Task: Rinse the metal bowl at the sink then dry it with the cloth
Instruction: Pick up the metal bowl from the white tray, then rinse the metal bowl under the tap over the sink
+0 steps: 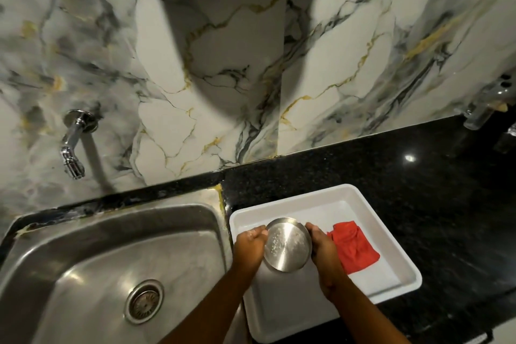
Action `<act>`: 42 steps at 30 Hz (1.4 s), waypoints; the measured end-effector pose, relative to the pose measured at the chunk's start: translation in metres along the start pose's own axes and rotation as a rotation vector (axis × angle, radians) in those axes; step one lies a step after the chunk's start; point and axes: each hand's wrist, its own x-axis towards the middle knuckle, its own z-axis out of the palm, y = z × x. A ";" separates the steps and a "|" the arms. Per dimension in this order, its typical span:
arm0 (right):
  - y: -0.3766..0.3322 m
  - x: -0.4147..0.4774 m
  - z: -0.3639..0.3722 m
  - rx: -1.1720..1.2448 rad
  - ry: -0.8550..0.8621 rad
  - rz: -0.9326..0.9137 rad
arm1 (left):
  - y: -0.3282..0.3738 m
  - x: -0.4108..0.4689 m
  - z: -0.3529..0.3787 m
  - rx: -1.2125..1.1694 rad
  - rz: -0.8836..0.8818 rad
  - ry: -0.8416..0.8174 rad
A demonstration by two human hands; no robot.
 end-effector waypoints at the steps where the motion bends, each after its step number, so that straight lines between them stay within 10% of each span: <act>1: -0.007 -0.002 0.007 -0.014 -0.020 0.003 | 0.006 -0.001 -0.012 0.002 0.049 0.010; 13: -0.023 -0.024 0.140 -0.190 -0.108 -0.285 | 0.060 -0.028 -0.184 -0.035 0.228 0.230; 29: 0.075 -0.011 0.326 0.572 -0.568 0.593 | 0.061 0.012 -0.348 0.129 0.130 0.139; 34: 0.075 0.015 0.365 0.656 -0.652 0.767 | 0.085 0.046 -0.382 0.323 0.196 0.626; 42: 0.091 0.057 0.421 0.614 -0.624 0.785 | 0.109 0.091 -0.389 0.512 0.201 0.763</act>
